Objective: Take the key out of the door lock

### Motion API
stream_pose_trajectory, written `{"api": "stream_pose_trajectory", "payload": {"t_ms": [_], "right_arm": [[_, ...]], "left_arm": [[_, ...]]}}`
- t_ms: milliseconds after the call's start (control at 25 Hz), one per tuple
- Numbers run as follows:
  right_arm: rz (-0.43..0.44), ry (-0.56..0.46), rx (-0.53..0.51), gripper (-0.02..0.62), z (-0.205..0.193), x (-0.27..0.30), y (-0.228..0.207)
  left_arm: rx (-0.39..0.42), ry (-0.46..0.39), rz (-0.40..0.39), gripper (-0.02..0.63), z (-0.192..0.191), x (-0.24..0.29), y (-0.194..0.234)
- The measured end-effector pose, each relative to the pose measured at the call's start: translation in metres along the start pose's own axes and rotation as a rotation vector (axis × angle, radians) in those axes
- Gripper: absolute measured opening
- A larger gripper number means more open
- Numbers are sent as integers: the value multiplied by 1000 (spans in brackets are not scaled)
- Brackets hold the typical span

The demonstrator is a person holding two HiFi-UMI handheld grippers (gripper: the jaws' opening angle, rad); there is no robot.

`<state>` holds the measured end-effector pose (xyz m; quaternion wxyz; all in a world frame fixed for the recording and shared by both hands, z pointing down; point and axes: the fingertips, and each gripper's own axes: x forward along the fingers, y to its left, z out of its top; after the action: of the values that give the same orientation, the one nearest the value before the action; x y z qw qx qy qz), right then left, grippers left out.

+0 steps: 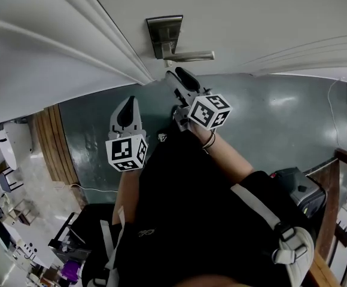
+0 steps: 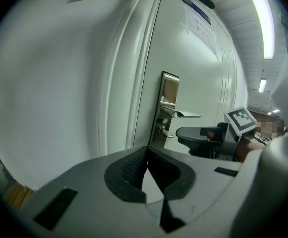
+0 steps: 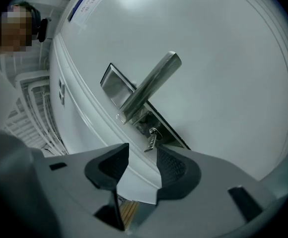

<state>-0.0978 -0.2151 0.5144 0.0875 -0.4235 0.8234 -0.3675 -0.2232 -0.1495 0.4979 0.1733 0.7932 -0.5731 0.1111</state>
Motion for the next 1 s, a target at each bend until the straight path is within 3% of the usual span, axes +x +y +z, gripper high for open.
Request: {"api": "stream_pose_trajectory", "payload": {"t_ms": [240, 560, 1000], "right_arm": [[23, -12, 66, 183, 2, 13, -4], [58, -54, 309, 163, 4, 25, -15], [113, -72, 453, 117, 9, 37, -17]], "left_arm": [[2, -2, -10, 23, 5, 13, -4], [26, 2, -7, 23, 10, 23, -5], [28, 5, -6, 23, 16, 32, -6]]}}
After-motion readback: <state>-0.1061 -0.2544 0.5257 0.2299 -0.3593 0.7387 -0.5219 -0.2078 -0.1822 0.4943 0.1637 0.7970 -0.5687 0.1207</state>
